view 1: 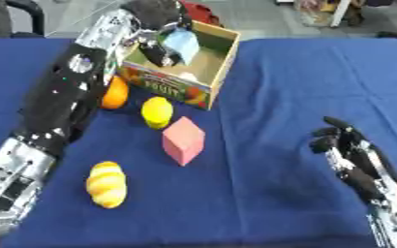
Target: Pick up objects on the table and place them in the box.
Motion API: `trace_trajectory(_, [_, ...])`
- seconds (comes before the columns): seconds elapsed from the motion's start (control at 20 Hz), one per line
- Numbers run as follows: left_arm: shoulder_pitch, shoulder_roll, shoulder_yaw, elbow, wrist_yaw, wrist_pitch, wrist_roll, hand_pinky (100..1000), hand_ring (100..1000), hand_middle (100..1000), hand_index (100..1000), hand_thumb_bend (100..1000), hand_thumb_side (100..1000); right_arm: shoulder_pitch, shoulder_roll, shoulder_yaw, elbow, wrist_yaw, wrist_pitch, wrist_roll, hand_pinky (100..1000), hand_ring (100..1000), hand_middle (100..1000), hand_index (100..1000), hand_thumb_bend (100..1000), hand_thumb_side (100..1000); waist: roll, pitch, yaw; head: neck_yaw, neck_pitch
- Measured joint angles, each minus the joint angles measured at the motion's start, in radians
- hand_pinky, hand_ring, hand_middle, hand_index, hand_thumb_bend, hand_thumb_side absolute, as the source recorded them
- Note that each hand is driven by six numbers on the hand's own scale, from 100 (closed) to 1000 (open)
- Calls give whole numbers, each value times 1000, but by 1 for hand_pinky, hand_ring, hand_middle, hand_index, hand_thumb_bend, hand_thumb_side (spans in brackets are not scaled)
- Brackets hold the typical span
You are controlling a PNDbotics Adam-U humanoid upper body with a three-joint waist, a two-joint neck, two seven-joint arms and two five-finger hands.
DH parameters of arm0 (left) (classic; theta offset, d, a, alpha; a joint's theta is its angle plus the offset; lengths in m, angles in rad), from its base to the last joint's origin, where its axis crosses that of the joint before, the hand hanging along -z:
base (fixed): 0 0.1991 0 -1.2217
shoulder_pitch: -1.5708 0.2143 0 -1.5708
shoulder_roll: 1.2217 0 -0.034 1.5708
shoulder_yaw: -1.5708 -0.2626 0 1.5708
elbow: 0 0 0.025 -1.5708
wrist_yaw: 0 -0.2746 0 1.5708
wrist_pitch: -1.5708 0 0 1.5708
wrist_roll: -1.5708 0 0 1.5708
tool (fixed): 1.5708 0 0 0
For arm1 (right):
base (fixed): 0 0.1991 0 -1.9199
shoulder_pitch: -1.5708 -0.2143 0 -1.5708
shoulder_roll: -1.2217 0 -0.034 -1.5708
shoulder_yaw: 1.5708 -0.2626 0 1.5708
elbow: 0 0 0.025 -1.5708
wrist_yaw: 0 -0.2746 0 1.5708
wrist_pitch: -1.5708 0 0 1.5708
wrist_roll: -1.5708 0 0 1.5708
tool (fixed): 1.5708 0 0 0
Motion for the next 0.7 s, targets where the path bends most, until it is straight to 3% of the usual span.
trace_trajectory(0.4, [2, -38, 12, 65, -35, 21, 57, 774, 673, 681, 820, 298, 190, 0, 7, 5, 2, -1, 1, 5, 644, 639, 664, 899, 100, 397, 0, 0, -4, 6, 0])
trace_trajectory(0.7, [3, -51, 11, 78, -33, 21, 64, 789, 707, 735, 903, 432, 211, 0, 8, 5, 2, -1, -1, 9, 645, 639, 664, 900, 100, 399, 0, 0, -4, 8, 0])
